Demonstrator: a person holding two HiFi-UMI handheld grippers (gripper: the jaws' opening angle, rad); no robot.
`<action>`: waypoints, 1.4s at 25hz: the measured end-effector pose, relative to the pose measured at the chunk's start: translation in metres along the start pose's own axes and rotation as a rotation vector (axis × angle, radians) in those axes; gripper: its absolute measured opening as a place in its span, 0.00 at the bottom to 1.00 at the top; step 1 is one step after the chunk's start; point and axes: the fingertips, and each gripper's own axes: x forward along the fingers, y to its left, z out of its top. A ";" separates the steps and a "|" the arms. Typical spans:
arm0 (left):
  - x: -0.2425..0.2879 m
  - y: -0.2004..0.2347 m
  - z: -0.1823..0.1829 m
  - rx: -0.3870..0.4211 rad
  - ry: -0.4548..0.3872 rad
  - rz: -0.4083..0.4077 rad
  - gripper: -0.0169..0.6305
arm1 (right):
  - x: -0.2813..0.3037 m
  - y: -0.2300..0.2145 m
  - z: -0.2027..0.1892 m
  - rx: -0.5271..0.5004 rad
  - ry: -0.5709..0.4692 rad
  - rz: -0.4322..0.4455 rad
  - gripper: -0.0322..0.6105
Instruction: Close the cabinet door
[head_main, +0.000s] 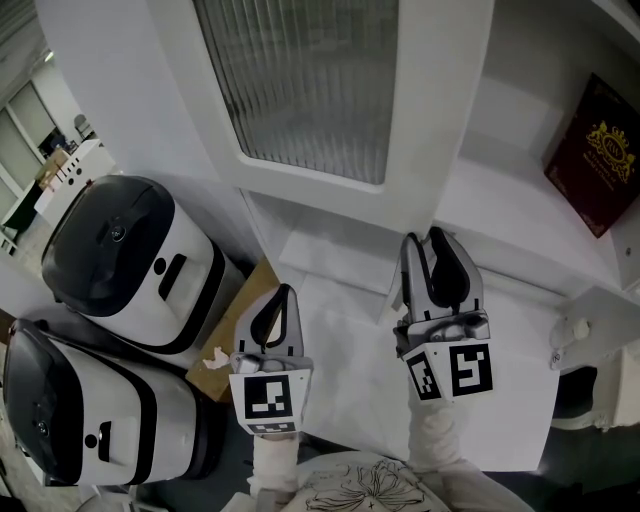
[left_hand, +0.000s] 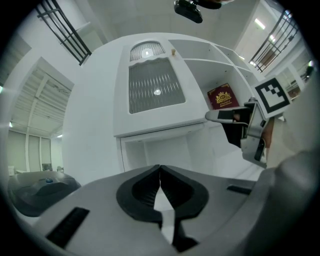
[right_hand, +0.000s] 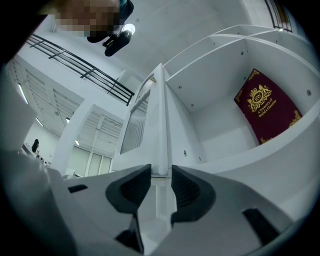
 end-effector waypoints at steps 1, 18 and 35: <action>0.001 -0.001 0.000 -0.001 0.001 -0.001 0.03 | 0.001 0.000 0.000 -0.005 0.002 -0.002 0.25; 0.003 -0.001 -0.005 -0.002 0.010 0.000 0.03 | 0.007 -0.002 -0.003 -0.026 0.014 -0.017 0.20; -0.012 0.010 0.003 0.001 -0.008 0.038 0.03 | -0.003 -0.001 0.000 0.014 -0.004 -0.046 0.19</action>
